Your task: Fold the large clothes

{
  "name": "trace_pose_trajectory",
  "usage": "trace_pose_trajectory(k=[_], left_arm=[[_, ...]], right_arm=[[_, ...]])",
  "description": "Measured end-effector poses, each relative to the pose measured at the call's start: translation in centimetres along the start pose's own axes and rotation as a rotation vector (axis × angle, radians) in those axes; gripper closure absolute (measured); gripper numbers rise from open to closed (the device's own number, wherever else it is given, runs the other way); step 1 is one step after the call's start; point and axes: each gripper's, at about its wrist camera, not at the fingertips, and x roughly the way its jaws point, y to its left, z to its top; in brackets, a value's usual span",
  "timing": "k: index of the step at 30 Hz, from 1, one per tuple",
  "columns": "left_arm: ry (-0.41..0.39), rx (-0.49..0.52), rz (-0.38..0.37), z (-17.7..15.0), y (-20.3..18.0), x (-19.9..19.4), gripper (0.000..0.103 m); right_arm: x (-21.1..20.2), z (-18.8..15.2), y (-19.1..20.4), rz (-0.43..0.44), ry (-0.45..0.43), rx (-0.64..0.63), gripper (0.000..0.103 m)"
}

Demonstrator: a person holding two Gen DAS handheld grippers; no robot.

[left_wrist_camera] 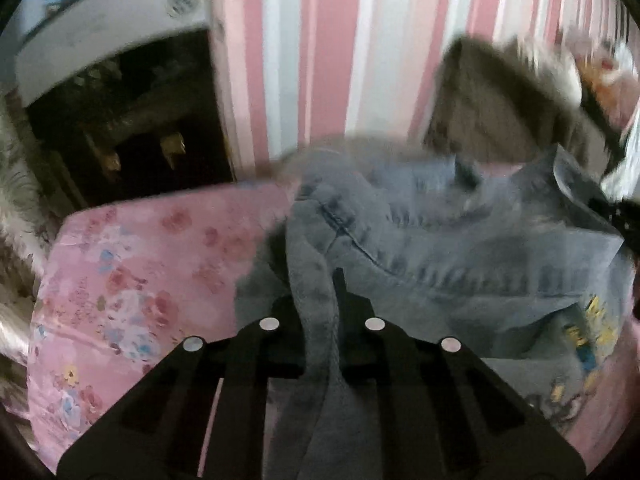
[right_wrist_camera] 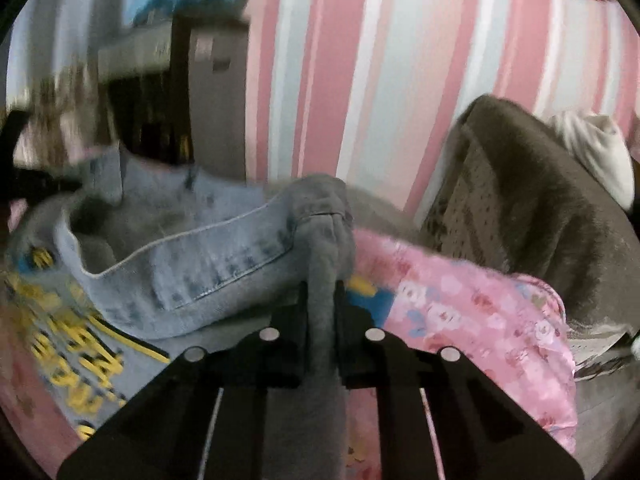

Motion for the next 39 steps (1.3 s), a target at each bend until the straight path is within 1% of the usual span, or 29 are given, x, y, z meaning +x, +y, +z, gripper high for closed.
trace_pose_trajectory(k=[1,2,3,4,6,7,8,9,10,11,12,13,15,17,18,19,20,21,23,25,28,31,32,33,34,35,36,38,39], left_arm=[[-0.055,-0.043,-0.016,0.1,0.6,-1.3,0.094],[-0.089,-0.077,-0.027,0.2,1.2,-2.0,0.094],[-0.116,-0.108,-0.034,0.3,1.9,-2.5,0.094],[-0.120,-0.146,-0.043,0.6,2.9,-2.4,0.094],[-0.076,-0.207,-0.084,0.8,4.4,-1.0,0.092],[-0.032,-0.233,-0.108,0.7,5.1,0.4,0.091],[0.000,-0.240,-0.105,0.5,5.5,1.6,0.090],[0.023,-0.235,-0.092,0.4,5.6,2.5,0.090],[0.055,-0.231,-0.078,0.0,5.8,3.6,0.088],[0.066,-0.236,-0.069,-0.3,6.0,4.2,0.084],[0.074,-0.231,-0.051,-0.5,6.1,4.5,0.083],[0.071,-0.219,-0.034,-0.5,6.0,4.3,0.077],[0.064,-0.181,0.008,-0.3,5.5,3.7,0.073],[0.050,-0.140,0.049,0.0,5.0,2.8,0.066],[0.043,-0.128,0.060,0.1,4.8,2.4,0.063],[0.039,-0.118,0.067,0.4,4.6,2.1,0.055],[0.034,-0.113,0.065,0.7,4.5,1.9,0.048],[0.027,-0.110,0.063,1.1,4.5,1.9,0.045],[0.026,-0.085,0.050,2.3,4.1,2.2,0.038],[0.045,-0.034,0.051,3.3,2.9,3.1,0.036],[0.090,0.035,0.053,4.3,1.3,4.8,0.036],[0.128,0.093,0.081,4.7,0.5,6.4,0.036],[0.144,0.103,0.083,4.7,0.4,6.9,0.040],[0.163,0.111,0.083,4.6,0.4,7.5,0.046],[0.181,0.115,0.084,4.4,0.4,8.1,0.055],[0.189,0.111,0.067,4.3,0.6,8.4,0.062],[0.185,0.105,0.057,4.1,0.8,8.4,0.066],[0.150,0.080,0.053,3.9,1.4,8.0,0.083],[0.127,0.052,0.042,3.9,1.9,7.6,0.087]], right_arm=[[-0.9,0.5,-0.8,0.006,-0.042,0.046,0.094],[-1.2,0.8,-1.5,0.019,-0.057,0.088,0.094],[-1.0,0.9,-2.6,0.032,-0.053,0.147,0.094],[-0.5,1.0,-3.0,0.030,-0.041,0.167,0.094],[1.8,0.7,-3.9,0.018,0.036,0.201,0.094],[2.9,0.4,-4.0,0.017,0.073,0.214,0.094],[4.2,0.1,-4.3,0.017,0.116,0.230,0.094],[6.0,-0.5,-4.7,0.022,0.194,0.261,0.094],[6.8,-0.9,-5.1,0.025,0.220,0.287,0.093],[7.6,-1.2,-5.4,0.020,0.243,0.310,0.092],[8.0,-1.4,-5.6,0.009,0.259,0.321,0.086],[8.1,-1.4,-5.9,-0.003,0.265,0.325,0.076],[7.4,-1.1,-5.9,-0.002,0.246,0.310,0.072],[6.0,-0.7,-5.4,0.009,0.217,0.276,0.070],[5.3,-0.5,-4.9,0.014,0.203,0.241,0.067],[5.1,-0.1,-4.5,0.004,0.196,0.220,0.059],[4.8,0.2,-4.0,0.000,0.180,0.188,0.054],[4.7,0.4,-3.8,0.001,0.170,0.168,0.048],[5.0,1.2,-2.9,-0.004,0.163,0.124,0.047],[5.5,2.1,-2.2,-0.003,0.166,0.083,0.047],[7.7,3.5,-1.1,-0.019,0.211,-0.011,0.047],[10.1,3.9,-0.6,-0.022,0.271,-0.066,0.048],[10.7,3.7,-0.5,-0.025,0.288,-0.083,0.048],[11.3,3.6,-0.2,-0.035,0.302,-0.105,0.057],[11.6,3.3,0.1,-0.052,0.305,-0.133,0.080],[11.5,3.1,0.3,-0.069,0.289,-0.150,0.088],[11.4,3.0,0.3,-0.069,0.276,-0.152,0.090],[10.6,3.0,-0.1,-0.064,0.221,-0.116,0.093],[10.1,3.1,-0.5,-0.060,0.192,-0.091,0.095]])
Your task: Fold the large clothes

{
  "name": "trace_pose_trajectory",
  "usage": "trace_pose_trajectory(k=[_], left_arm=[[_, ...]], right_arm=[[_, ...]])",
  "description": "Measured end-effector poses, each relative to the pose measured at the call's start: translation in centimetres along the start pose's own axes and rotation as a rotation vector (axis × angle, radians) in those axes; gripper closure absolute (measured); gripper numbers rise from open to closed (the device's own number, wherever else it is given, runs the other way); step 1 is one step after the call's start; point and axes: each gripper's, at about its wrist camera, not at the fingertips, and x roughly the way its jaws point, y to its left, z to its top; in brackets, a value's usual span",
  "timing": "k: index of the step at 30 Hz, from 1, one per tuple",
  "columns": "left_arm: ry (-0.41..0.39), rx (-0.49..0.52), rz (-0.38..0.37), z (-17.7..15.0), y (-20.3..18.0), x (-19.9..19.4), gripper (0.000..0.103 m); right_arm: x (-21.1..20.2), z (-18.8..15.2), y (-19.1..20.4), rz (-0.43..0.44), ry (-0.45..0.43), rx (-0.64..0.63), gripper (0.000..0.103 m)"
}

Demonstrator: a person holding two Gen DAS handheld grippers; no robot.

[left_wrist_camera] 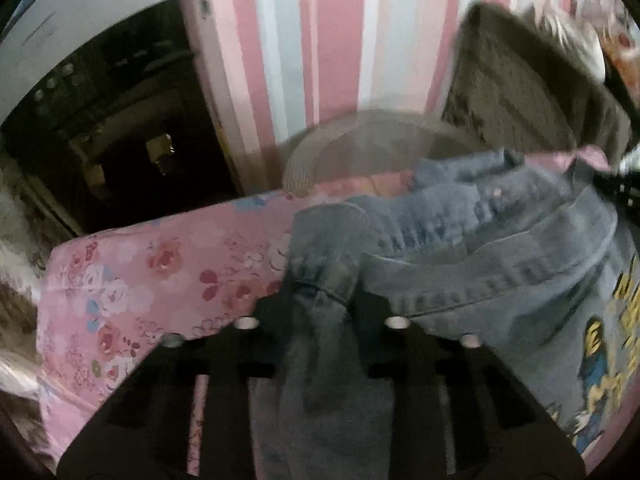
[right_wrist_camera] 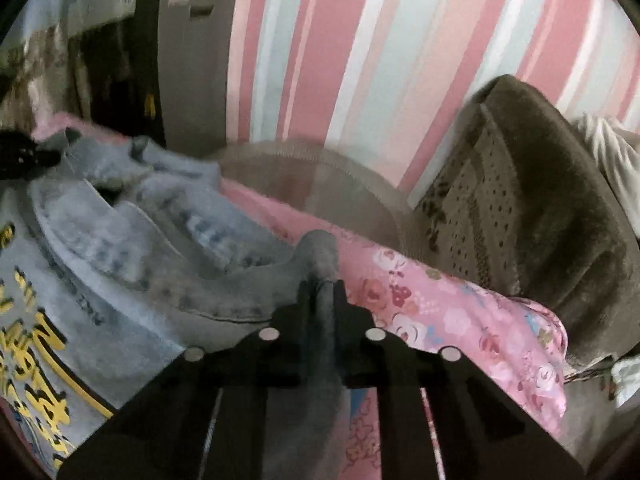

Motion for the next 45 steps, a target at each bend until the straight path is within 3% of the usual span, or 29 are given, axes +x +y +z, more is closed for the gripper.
trace_pose_trajectory(k=[1,5,9,10,12,14,15,17,18,20,27,31,35,36,40,45], left_arm=[[-0.038,-0.064,-0.040,0.0,1.1,-0.6,0.093],[-0.127,-0.221,-0.152,0.0,4.0,-1.9,0.095],[-0.126,-0.282,-0.192,0.2,4.6,-0.8,0.095],[-0.069,-0.282,-0.193,0.3,4.6,0.6,0.093],[-0.023,-0.278,-0.168,0.1,4.5,1.9,0.085],[-0.025,-0.265,-0.132,0.1,4.2,1.7,0.071],[-0.025,-0.260,-0.101,0.3,4.1,1.4,0.065],[-0.034,-0.259,-0.047,0.4,4.0,0.6,0.043],[-0.040,-0.254,-0.031,0.4,4.0,0.2,0.039],[-0.047,-0.233,-0.002,0.2,3.7,-1.0,0.030],[-0.082,-0.152,0.050,-2.1,0.5,-5.5,0.020],[-0.104,-0.111,0.071,-4.8,-3.0,-8.4,0.011],[-0.137,-0.123,0.038,-7.3,-5.6,-11.1,0.005],[-0.144,-0.127,0.031,-7.8,-6.2,-11.7,0.004],[-0.173,-0.105,0.040,-8.7,-9.2,-13.2,0.003],[-0.170,-0.091,0.017,-9.0,-12.7,-13.6,0.003]], right_arm=[[-0.7,0.0,-0.7,0.004,-0.039,0.040,0.095],[-2.3,0.3,-3.0,0.062,-0.128,0.172,0.095],[-0.2,0.5,-2.8,0.035,-0.073,0.174,0.095],[0.9,0.3,-2.9,0.041,-0.032,0.187,0.095],[2.5,-0.1,-2.5,0.029,0.027,0.175,0.092],[3.6,-0.5,-2.1,0.014,0.079,0.155,0.091],[3.6,-0.6,-2.1,0.002,0.088,0.159,0.084],[2.6,-0.7,-2.7,0.029,0.082,0.206,0.073],[1.9,-0.7,-3.0,0.033,0.073,0.219,0.063],[-0.5,-1.3,-3.3,0.021,0.024,0.233,0.055],[-7.3,-5.7,0.1,0.043,-0.061,0.219,0.041],[-9.6,-7.9,2.5,0.062,-0.062,0.223,0.041],[-11.4,-9.2,3.3,0.079,-0.086,0.252,0.035],[-11.7,-9.4,3.4,0.085,-0.093,0.267,0.029],[-13.1,-10.2,3.7,0.078,-0.131,0.331,0.018],[-13.3,-10.7,4.6,0.067,-0.153,0.321,0.016]])
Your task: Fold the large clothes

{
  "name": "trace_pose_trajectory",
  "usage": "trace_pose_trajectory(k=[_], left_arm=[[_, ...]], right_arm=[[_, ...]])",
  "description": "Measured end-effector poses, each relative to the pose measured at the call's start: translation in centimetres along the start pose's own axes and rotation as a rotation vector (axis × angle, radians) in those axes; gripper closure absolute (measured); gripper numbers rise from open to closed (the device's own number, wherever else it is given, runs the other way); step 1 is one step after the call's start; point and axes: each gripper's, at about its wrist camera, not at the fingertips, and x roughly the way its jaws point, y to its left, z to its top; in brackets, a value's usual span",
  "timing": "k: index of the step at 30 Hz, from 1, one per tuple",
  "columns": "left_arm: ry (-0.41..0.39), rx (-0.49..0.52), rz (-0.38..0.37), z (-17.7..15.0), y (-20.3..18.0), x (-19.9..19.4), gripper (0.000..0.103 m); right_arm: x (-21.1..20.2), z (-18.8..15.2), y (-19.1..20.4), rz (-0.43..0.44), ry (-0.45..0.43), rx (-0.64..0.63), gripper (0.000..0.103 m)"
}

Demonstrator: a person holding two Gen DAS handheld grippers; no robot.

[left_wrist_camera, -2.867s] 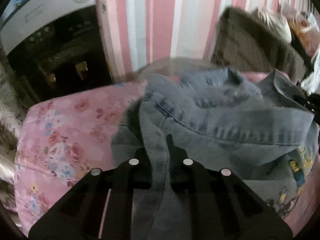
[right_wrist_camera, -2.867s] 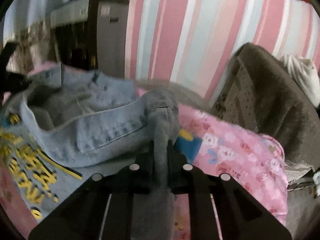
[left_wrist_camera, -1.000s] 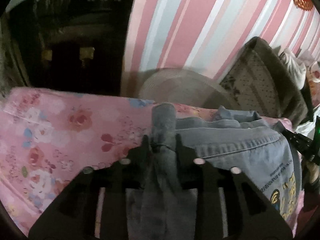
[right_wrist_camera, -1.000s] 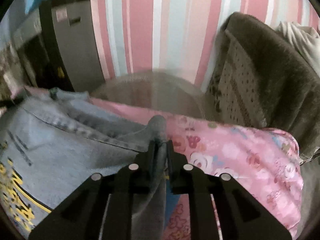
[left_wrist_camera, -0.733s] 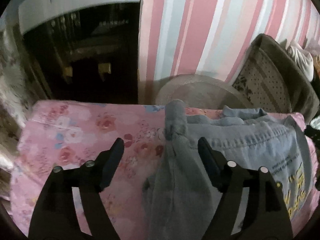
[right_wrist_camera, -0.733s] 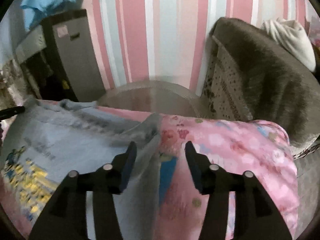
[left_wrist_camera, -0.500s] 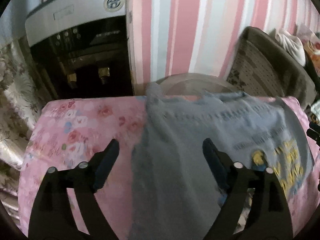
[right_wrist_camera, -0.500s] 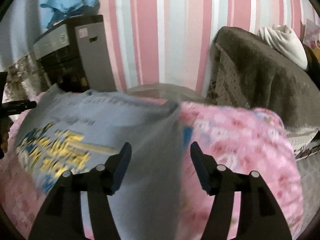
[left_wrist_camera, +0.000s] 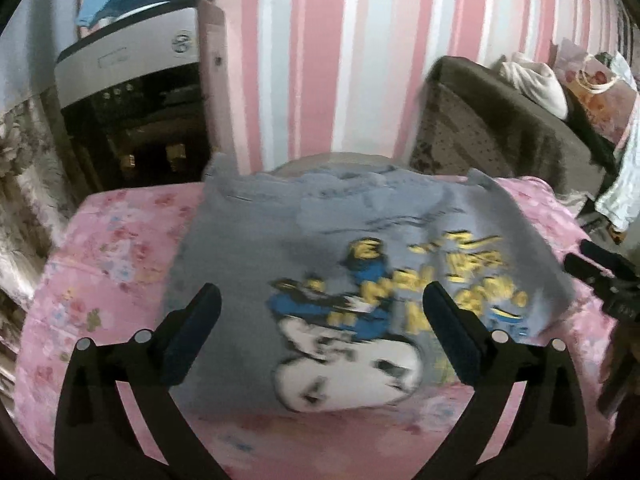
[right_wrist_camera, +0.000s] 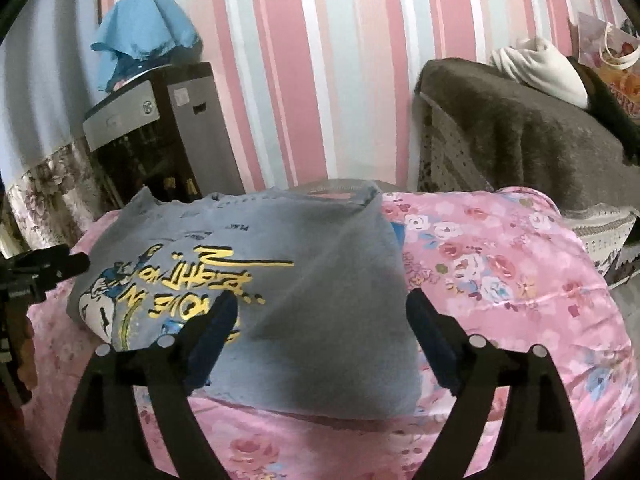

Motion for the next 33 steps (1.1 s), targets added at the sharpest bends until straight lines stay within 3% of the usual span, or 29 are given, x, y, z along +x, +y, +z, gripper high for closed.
trace_pose_trajectory(k=[7,9,11,16,19,22,24,28,33], left_arm=[[0.018,0.028,-0.019,-0.7,-3.6,0.7,0.003],[0.032,0.036,-0.012,-0.8,-4.2,1.5,0.003],[0.055,0.040,-0.001,-1.0,-4.4,2.4,0.003],[0.111,0.028,0.011,-1.5,-4.4,4.4,0.003],[0.105,0.032,0.021,-1.7,-4.5,4.5,0.003],[0.100,0.038,0.010,-1.7,-4.9,4.4,0.003],[0.092,0.043,0.004,-1.8,-5.3,4.3,0.003],[0.070,0.054,-0.025,-2.2,-6.4,4.1,0.003],[0.048,0.066,-0.062,-2.6,-7.5,3.7,0.003]], right_arm=[[1.6,-1.1,0.8,0.008,0.065,-0.075,0.018],[2.7,-1.5,0.8,-0.003,0.114,-0.091,0.033],[3.5,-1.9,0.5,-0.019,0.147,-0.100,0.037],[4.2,-2.7,-0.2,-0.039,0.175,-0.115,0.037],[3.7,-2.7,-0.7,-0.034,0.165,-0.094,0.036],[2.1,-2.6,-1.6,-0.025,0.123,-0.035,0.032],[0.9,-2.6,-2.6,-0.025,0.091,0.031,0.022],[0.0,-3.5,-4.7,-0.013,0.080,0.166,0.020],[0.1,-4.5,-5.7,-0.030,0.074,0.219,0.020]])
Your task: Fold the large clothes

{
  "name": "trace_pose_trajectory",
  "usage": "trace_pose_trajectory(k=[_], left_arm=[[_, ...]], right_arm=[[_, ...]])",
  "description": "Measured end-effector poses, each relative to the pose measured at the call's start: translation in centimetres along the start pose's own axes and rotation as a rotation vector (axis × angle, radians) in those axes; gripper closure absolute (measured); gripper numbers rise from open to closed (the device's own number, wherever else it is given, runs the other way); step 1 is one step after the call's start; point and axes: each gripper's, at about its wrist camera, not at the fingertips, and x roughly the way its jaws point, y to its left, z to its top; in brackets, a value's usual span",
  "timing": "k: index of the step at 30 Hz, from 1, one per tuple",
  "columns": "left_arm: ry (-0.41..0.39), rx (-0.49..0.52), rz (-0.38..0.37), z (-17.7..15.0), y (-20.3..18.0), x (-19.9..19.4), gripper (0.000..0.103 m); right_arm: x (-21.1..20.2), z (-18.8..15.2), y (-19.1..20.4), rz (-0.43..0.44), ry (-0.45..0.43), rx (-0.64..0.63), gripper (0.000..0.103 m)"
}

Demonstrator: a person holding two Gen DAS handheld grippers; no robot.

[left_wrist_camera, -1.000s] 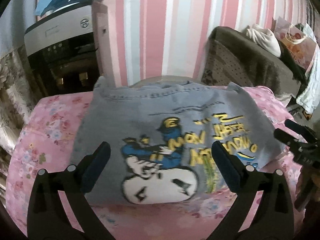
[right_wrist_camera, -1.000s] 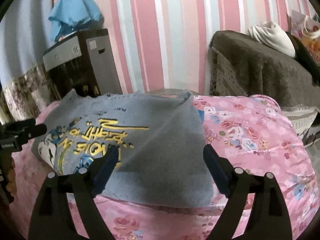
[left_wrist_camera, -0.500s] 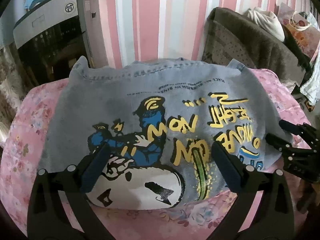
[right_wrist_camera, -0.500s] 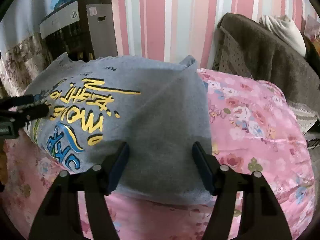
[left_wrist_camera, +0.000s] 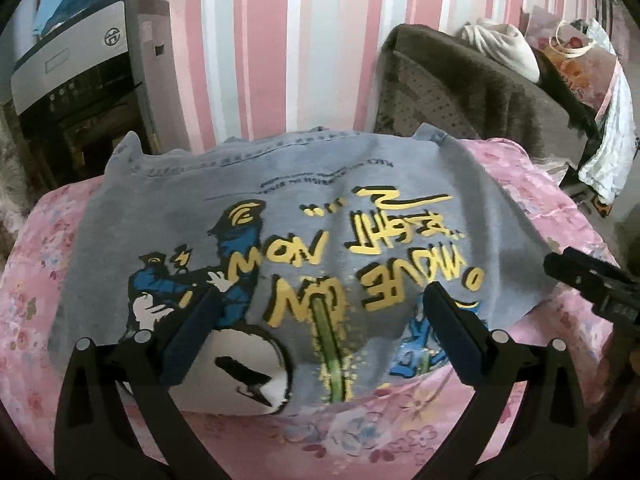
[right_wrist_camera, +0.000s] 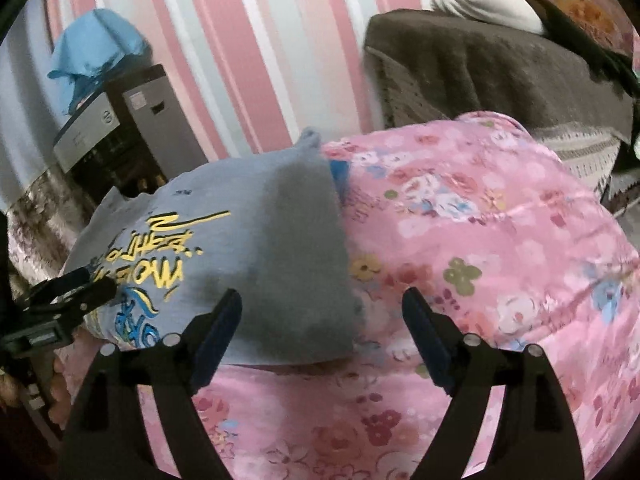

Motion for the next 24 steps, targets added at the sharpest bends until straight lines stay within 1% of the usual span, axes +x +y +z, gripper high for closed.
trace_pose_trajectory(k=[3,6,7,8,9,10,11,12,13,14,17,19,21,24], left_arm=[[0.006,-0.001,0.000,0.2,-0.3,0.0,0.003],[-0.032,-0.021,-0.041,0.2,-0.2,-0.5,0.003],[-0.060,-0.039,-0.051,0.1,-0.1,-0.7,0.003],[-0.079,-0.048,-0.050,0.1,0.0,-0.8,0.006],[-0.094,-0.051,-0.049,0.1,0.0,-0.9,0.012],[-0.100,-0.043,-0.062,0.1,-0.1,-0.9,0.027],[-0.087,-0.036,-0.065,0.1,-0.2,-0.6,0.042],[-0.076,-0.032,-0.067,0.1,-0.4,-0.3,0.050],[-0.052,-0.034,-0.076,-0.1,-0.5,0.3,0.063],[-0.039,-0.034,-0.073,-0.2,-0.6,0.7,0.064],[-0.040,-0.011,-0.042,-0.3,-1.1,1.2,0.067],[-0.029,-0.026,-0.048,-0.5,-0.9,1.5,0.067],[-0.003,-0.048,-0.062,-0.6,-0.6,2.2,0.067],[0.022,-0.048,-0.065,-0.8,-0.4,3.2,0.068]], right_arm=[[0.1,-0.2,0.3,0.007,-0.018,0.011,0.020],[0.5,-0.6,0.7,0.004,-0.008,-0.006,0.020],[0.7,-0.9,0.9,0.002,0.001,-0.014,0.020],[0.8,-1.0,1.0,0.004,0.005,-0.014,0.020],[0.8,-1.1,1.1,0.008,0.009,-0.013,0.020],[0.9,-1.2,1.2,0.014,0.013,-0.013,0.020],[1.0,-1.3,1.4,0.014,0.018,-0.019,0.020],[1.0,-1.3,1.5,0.012,0.020,-0.023,0.020],[1.1,-1.3,1.6,0.009,0.024,-0.028,0.020],[1.1,-1.4,1.6,0.008,0.027,-0.028,0.020],[1.2,-1.4,1.4,0.014,0.034,-0.012,0.020],[1.4,-1.5,1.1,0.004,0.046,0.011,0.013],[1.5,-1.6,0.9,0.014,0.055,0.035,0.013],[1.7,-1.7,0.9,0.030,0.066,0.051,0.013]])
